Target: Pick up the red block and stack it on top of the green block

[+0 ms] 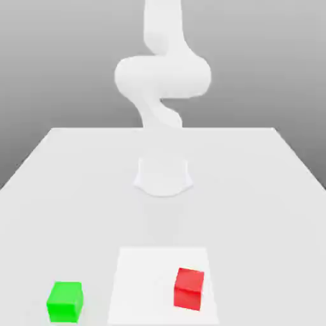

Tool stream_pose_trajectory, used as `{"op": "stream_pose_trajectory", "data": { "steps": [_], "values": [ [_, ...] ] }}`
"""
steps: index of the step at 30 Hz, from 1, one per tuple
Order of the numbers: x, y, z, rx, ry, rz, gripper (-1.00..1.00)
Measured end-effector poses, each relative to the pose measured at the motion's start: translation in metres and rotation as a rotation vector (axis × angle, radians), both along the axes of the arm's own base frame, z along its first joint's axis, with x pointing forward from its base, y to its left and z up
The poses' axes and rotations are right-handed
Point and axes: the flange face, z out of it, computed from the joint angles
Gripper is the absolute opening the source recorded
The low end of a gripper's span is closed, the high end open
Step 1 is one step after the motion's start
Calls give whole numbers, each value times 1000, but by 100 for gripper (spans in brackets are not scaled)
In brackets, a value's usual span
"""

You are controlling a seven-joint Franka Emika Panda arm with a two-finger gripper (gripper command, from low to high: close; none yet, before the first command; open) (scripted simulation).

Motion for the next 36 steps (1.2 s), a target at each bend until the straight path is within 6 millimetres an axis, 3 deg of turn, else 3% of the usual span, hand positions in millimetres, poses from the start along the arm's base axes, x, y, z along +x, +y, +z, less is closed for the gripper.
{"op": "stream_pose_trajectory", "data": {
  "steps": [5,11,17,23,28,29,36],
  "values": [
    [56,10,-96,5,158,-49,0],
    [91,19,-217,19,341,-99,0],
    [93,29,-338,46,523,-143,0],
    [67,42,-449,85,696,-180,0],
    [63,43,-512,91,717,-187,0],
    [62,43,-520,91,717,-187,-100],
    [63,43,-520,91,716,-187,-100]
  ]
}}
